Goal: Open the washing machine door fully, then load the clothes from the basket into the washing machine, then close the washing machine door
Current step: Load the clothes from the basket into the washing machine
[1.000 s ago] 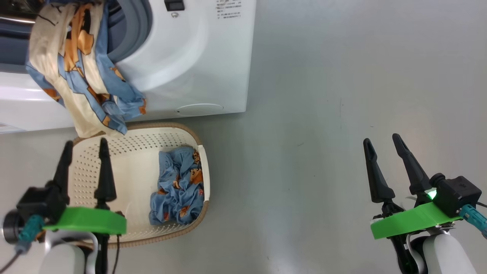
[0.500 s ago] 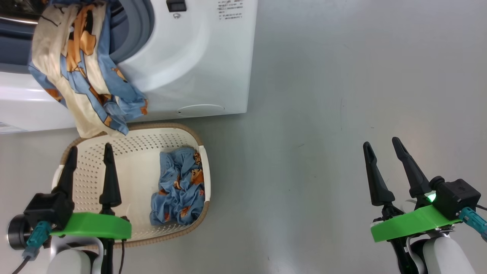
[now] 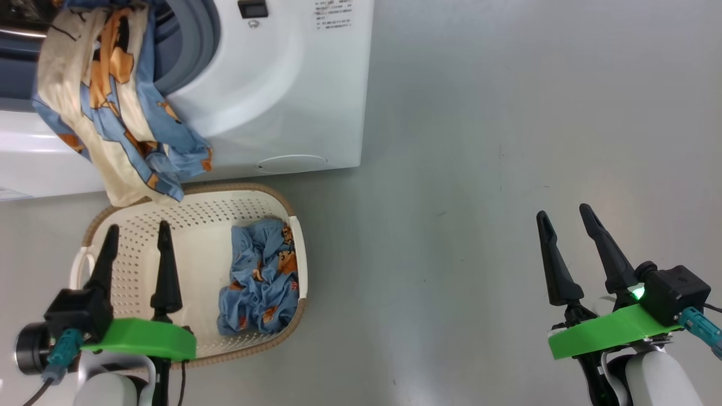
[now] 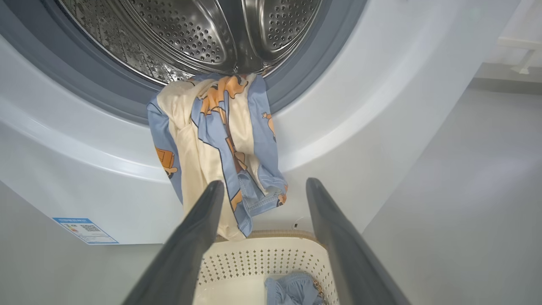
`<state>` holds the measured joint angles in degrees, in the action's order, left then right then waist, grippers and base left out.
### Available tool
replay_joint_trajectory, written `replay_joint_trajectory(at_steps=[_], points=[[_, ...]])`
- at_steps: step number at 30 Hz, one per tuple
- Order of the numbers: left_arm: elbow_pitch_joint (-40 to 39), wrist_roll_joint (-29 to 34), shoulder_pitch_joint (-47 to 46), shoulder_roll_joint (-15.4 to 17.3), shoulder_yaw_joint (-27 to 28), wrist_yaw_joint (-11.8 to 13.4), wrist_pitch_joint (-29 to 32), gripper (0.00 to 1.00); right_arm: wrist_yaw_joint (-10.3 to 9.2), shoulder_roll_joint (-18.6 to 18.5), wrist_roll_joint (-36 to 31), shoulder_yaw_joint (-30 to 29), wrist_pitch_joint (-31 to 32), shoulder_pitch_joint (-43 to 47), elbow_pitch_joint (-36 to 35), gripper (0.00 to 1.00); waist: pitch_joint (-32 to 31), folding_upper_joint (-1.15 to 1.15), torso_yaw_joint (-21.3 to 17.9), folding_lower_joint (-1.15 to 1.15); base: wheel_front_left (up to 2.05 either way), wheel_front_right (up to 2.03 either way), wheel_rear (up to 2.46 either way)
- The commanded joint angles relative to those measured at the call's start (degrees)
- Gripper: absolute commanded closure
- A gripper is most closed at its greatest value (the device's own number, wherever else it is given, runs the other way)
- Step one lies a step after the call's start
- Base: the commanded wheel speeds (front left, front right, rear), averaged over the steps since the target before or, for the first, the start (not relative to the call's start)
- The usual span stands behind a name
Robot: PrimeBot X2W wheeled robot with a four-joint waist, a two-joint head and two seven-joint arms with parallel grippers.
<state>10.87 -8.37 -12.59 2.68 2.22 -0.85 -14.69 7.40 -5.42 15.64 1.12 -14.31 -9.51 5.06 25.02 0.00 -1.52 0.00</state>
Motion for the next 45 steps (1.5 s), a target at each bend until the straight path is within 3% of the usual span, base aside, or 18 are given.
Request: replay_joint_trajectory(at_steps=[1,18,26,34,45], points=[[-0.4,0.4,0.2,0.7,1.9,-0.1,-0.3,0.00,0.09,0.0,-0.6,1.5,-0.7,0.7,-1.2,0.00,0.2,0.00,-0.1,0.00,0.00,0.00,0.00],[18.3,-2.2,-16.9,2.0,4.8,0.7,-0.3,0.00,0.09,-0.2,-1.0,2.0,-0.7,-0.2,-1.7,0.00,4.4,0.00,-2.2,0.00,0.00,0.00,0.00],[25.8,-2.0,-24.6,4.2,7.6,3.4,-0.3,0.00,0.09,0.4,-1.0,2.6,-0.7,-1.5,-2.0,0.00,6.3,0.00,-4.3,0.00,0.00,0.00,0.00],[32.7,-4.7,-30.6,5.7,9.6,0.5,-0.3,0.00,0.09,1.0,-1.1,3.0,-0.7,-2.1,-2.8,0.00,7.7,0.00,-5.6,0.00,0.00,0.00,0.00],[41.7,-4.3,-38.3,8.5,10.1,1.6,-0.3,0.00,0.09,1.5,-1.3,3.0,-0.7,-2.6,-3.3,0.00,9.5,0.00,-6.6,0.00,0.00,0.00,0.00]])
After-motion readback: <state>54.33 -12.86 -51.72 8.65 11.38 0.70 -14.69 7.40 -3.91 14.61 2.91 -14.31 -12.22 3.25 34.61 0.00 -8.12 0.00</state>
